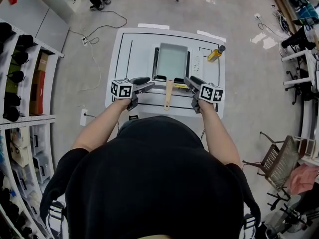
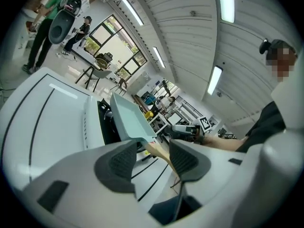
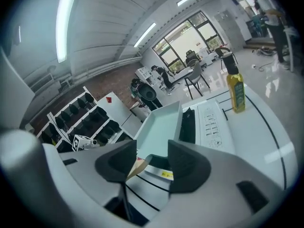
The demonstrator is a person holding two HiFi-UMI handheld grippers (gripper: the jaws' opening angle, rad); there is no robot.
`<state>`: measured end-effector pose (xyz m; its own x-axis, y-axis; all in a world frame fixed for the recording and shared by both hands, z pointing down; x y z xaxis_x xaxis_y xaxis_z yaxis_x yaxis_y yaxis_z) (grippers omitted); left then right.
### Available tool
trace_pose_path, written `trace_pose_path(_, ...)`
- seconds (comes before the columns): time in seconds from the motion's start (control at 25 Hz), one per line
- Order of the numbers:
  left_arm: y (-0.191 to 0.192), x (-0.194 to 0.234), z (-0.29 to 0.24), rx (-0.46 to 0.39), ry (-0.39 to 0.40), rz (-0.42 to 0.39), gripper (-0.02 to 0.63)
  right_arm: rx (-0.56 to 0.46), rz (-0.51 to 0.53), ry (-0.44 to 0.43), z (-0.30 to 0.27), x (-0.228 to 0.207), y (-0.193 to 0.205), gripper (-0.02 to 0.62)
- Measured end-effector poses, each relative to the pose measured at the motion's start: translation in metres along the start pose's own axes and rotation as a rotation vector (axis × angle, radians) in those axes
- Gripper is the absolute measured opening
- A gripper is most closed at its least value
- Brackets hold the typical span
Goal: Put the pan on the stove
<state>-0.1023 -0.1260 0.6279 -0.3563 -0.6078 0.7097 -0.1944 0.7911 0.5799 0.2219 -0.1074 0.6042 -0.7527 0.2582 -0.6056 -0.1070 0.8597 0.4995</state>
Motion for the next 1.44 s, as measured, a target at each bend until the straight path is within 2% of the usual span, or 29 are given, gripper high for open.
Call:
trace_pose_path(0.36, -0.012, 0.001, 0.013, -0.054, -0.092, -0.035, 0.218, -0.046, 0.049, 0.055, 0.01, 0.014, -0.016, 0.169)
trace_pose_path(0.52, -0.017, -0.001, 0.015, -0.066, -0.108, -0.052, 0.213, -0.066, 0.056, 0.062, 0.011, 0.02, -0.023, 0.14)
trace_pose_path(1.04, -0.026, 0.002, 0.018, -0.093, -0.139, -0.071, 0.172, -0.122, 0.049, 0.094, 0.011, 0.025, -0.034, 0.107)
trace_pose_path(1.44, -0.029, 0.008, 0.02, -0.113, -0.157, -0.072, 0.144, -0.146, 0.089, 0.126, 0.01, 0.032, -0.038, 0.084)
Point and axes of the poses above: the fingertips, and each gripper's own axes: z backward along the fingers, x to its left, y out of its underside, the point moved 9 cm from there along z, backward along the fingers, and after that the axes turned 13 degrees about x, right-handed, at the moved point
